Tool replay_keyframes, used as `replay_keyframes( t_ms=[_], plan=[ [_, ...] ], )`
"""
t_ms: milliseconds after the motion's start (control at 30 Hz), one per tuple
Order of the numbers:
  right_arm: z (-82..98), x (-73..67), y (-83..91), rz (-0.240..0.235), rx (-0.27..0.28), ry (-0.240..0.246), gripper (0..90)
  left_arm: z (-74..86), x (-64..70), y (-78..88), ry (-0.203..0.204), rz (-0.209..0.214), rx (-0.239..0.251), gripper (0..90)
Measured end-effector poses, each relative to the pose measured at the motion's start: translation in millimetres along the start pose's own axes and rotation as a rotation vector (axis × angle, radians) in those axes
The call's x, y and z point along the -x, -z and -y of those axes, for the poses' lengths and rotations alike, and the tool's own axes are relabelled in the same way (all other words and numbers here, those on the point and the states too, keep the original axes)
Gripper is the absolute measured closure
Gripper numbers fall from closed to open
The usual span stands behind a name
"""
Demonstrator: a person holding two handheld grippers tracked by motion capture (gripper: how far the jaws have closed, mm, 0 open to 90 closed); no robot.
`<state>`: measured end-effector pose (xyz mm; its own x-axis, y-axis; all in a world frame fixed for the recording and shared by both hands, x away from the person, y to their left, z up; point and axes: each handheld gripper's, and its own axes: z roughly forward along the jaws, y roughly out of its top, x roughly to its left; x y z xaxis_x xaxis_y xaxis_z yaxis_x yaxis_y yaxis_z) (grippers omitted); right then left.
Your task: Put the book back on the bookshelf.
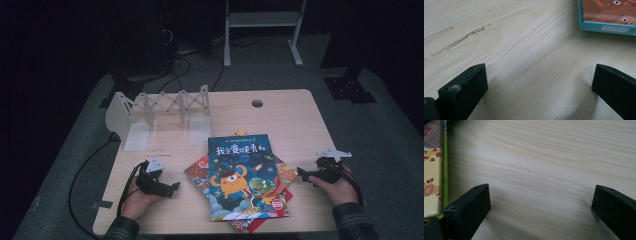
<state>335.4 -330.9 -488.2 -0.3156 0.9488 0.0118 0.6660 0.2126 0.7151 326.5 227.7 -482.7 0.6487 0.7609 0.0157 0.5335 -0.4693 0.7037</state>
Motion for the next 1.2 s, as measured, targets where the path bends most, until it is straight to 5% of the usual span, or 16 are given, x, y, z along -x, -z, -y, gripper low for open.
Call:
replay_keyframes(
  t_ms=[67,367,600,800,1200],
  plan=[
    [-0.5,1.3,1.7,-0.003,0.013,0.001,14.7,-0.6,0.1,0.2,0.004,0.001,-0.005,0.0],
    [-7.8,5.5,7.1,-0.003,0.035,0.008,29.4,-7.7,1.2,4.6,0.022,0.048,-0.032,0.0],
    [-19.4,-2.7,21.2,-0.020,0.061,-0.004,43.3,-14.4,0.9,14.1,0.015,0.076,0.012,1.7],
    [-35.8,-16.4,29.5,-0.108,0.120,-0.008,58.8,-20.9,2.9,19.8,0.000,0.112,0.030,11.7],
    [-55.9,-47.2,8.6,-0.251,0.117,0.003,59.2,-26.5,10.7,19.6,-0.008,0.160,0.045,22.7]
  ],
)
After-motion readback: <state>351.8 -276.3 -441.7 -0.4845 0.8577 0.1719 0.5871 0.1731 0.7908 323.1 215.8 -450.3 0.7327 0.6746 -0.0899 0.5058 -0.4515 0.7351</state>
